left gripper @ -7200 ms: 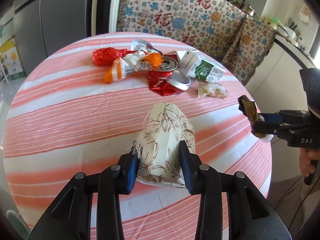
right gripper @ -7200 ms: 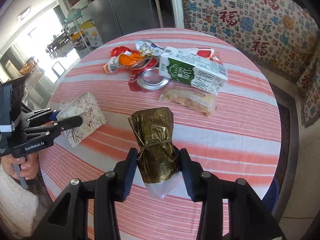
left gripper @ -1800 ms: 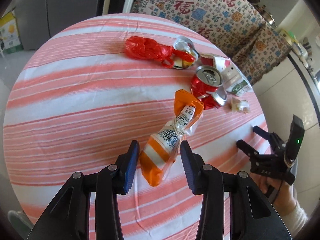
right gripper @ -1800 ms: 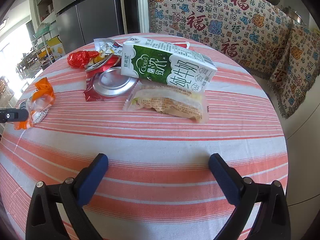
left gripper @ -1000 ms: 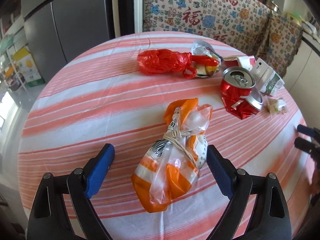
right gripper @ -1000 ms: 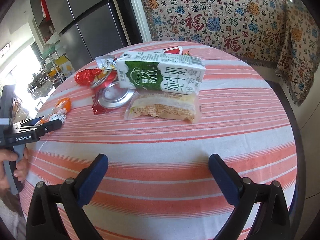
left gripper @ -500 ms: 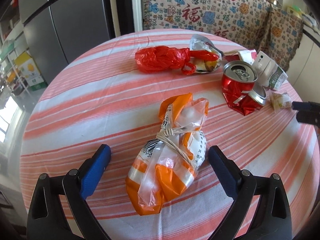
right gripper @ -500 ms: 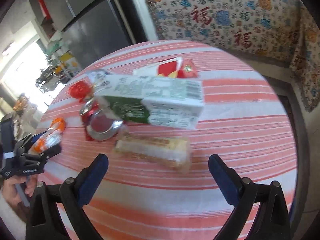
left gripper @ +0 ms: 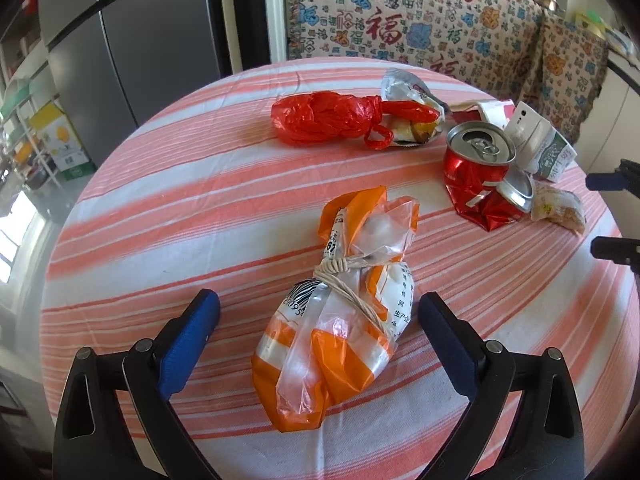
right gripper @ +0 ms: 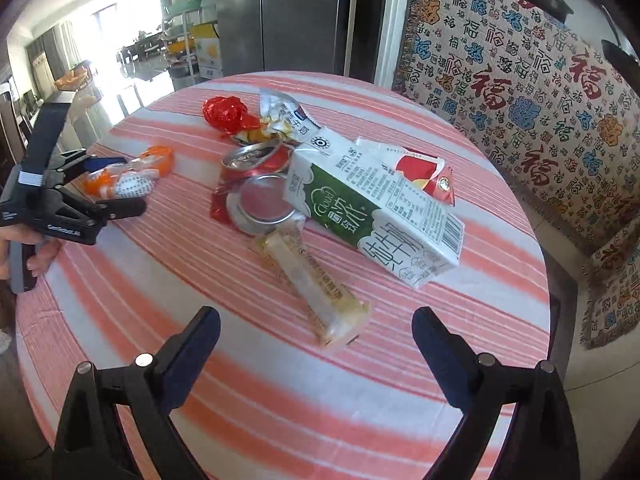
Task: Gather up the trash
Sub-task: 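Grasp the wrapped bread snack with the right tool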
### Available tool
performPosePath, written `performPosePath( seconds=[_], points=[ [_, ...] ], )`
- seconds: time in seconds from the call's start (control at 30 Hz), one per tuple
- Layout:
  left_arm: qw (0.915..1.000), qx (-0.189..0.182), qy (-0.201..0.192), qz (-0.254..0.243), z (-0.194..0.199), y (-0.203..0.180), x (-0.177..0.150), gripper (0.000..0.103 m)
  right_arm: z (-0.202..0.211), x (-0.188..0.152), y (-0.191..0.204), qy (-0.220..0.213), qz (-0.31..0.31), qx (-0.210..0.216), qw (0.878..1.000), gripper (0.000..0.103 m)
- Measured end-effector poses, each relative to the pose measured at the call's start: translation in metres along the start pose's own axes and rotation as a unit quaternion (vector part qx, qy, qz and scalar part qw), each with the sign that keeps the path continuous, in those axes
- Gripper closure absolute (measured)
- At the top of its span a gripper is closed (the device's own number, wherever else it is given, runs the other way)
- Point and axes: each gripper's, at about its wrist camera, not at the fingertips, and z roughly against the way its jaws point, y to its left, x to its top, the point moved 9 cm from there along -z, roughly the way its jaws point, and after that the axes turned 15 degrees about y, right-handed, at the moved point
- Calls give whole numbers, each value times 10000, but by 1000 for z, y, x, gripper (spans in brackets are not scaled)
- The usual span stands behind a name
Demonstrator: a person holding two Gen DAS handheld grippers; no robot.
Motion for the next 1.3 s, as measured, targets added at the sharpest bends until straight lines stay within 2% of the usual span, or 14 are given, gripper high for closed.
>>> performPosePath(
  seconds=[0.17,0.23,0.3,0.4,0.57,0.6,0.67,0.73,0.93,1.1,1.17,1.2,1.23,1.3],
  points=[
    [10000,-1,1,-15,-1,1,0,3,-22,8,1,208,193,-44,9996,5],
    [10000,2,1,-15,-1,1,0,3,-23,2,10,314,91,327,9989,22],
    [10000,7,2,-18,-1,1,0,3,-23,-8,13,487,-20,320,9983,48],
    [10000,16,1,-26,-1,2,0,3,-15,-28,13,845,-455,477,9942,67],
    [10000,13,56,-26,1,3,-5,3,8,-58,29,1119,-1022,1144,9818,60],
    [10000,-22,73,-40,3,3,-7,3,13,-57,28,1044,-1031,1069,9834,49],
    [9999,-125,81,-70,7,3,-11,3,23,-53,22,841,-957,646,9897,40],
    [9996,-245,53,-103,13,3,-15,3,25,-43,12,722,-812,256,9937,39],
    [9990,-391,-118,-164,24,1,-10,6,9,-22,30,989,-257,320,9943,39],
    [9991,-235,-85,-353,20,-3,-4,16,-16,-21,48,1340,-9,101,9909,39],
    [9989,-177,-77,-434,20,-5,-5,26,-18,-23,45,1358,-200,137,9904,48],
    [9988,-172,-72,-451,20,-6,-5,39,-18,-24,43,1388,-307,172,9897,71],
    [9988,-203,-59,-447,21,-5,-6,42,-18,-25,41,1395,-383,210,9893,79],
    [9988,-262,-90,-394,23,-4,-6,43,-12,-27,36,1303,-594,271,9893,82]
  ],
)
